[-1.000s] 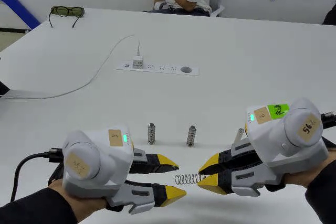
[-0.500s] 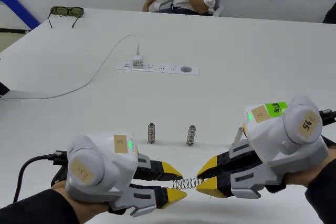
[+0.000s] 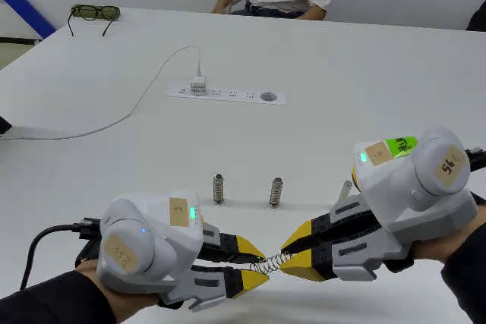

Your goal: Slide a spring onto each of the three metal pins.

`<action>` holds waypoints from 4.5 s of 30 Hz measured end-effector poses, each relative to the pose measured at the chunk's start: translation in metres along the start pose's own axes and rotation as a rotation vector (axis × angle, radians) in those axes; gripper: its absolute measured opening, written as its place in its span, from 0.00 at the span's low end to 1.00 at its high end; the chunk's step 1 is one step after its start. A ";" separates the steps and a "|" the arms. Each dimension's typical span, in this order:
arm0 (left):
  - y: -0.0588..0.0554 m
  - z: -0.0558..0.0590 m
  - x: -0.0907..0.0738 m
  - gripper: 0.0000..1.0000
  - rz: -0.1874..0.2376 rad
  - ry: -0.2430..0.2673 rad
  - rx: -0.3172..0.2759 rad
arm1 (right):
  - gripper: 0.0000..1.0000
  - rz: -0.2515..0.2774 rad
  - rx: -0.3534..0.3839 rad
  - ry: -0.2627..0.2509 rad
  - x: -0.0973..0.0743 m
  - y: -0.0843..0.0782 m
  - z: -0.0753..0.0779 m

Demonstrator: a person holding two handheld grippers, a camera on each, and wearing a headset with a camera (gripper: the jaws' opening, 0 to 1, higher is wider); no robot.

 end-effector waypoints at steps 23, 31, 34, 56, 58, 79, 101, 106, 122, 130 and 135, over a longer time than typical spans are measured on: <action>0.007 -0.004 -0.004 0.10 0.053 0.021 -0.037 | 0.11 0.073 -0.036 -0.033 0.000 0.026 0.001; 0.011 -0.006 -0.007 0.10 0.091 0.030 -0.070 | 0.11 0.095 -0.050 -0.050 0.002 0.034 0.003; 0.010 -0.007 -0.007 0.10 0.098 0.032 -0.078 | 0.12 0.096 -0.052 -0.052 0.003 0.035 0.003; 0.013 -0.009 -0.011 0.10 0.149 0.047 -0.113 | 0.14 0.139 -0.008 -0.081 0.000 0.035 0.007; 0.014 -0.009 -0.011 0.10 0.153 0.047 -0.114 | 0.14 0.142 -0.001 -0.081 0.000 0.035 0.008; 0.017 -0.013 -0.011 0.10 0.165 0.062 -0.112 | 0.12 0.160 0.019 -0.080 0.003 0.039 0.007; 0.015 -0.018 -0.019 0.31 0.181 0.107 -0.133 | 0.12 0.149 0.019 -0.119 -0.002 0.038 0.015; 0.014 -0.019 -0.021 0.37 0.186 0.119 -0.147 | 0.12 0.142 0.025 -0.130 -0.004 0.034 0.018; 0.013 -0.020 -0.023 0.52 0.193 0.147 -0.187 | 0.12 0.146 0.044 -0.173 -0.017 0.028 0.031; 0.014 -0.020 -0.025 0.54 0.196 0.151 -0.197 | 0.12 0.155 0.051 -0.185 -0.021 0.028 0.033; 0.015 -0.020 -0.025 0.55 0.200 0.153 -0.201 | 0.12 0.159 0.060 -0.203 -0.025 0.026 0.038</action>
Point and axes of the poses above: the centre of the closed fingertips' face, and the gripper's own axes: x roughly forward along the fingers, z roughly to its right, y roughly out of its top, the point moved 2 cm from there along -x, roughly backward along the fingers, and after that the axes turned 12 degrees about -y, right-handed, at the moved point
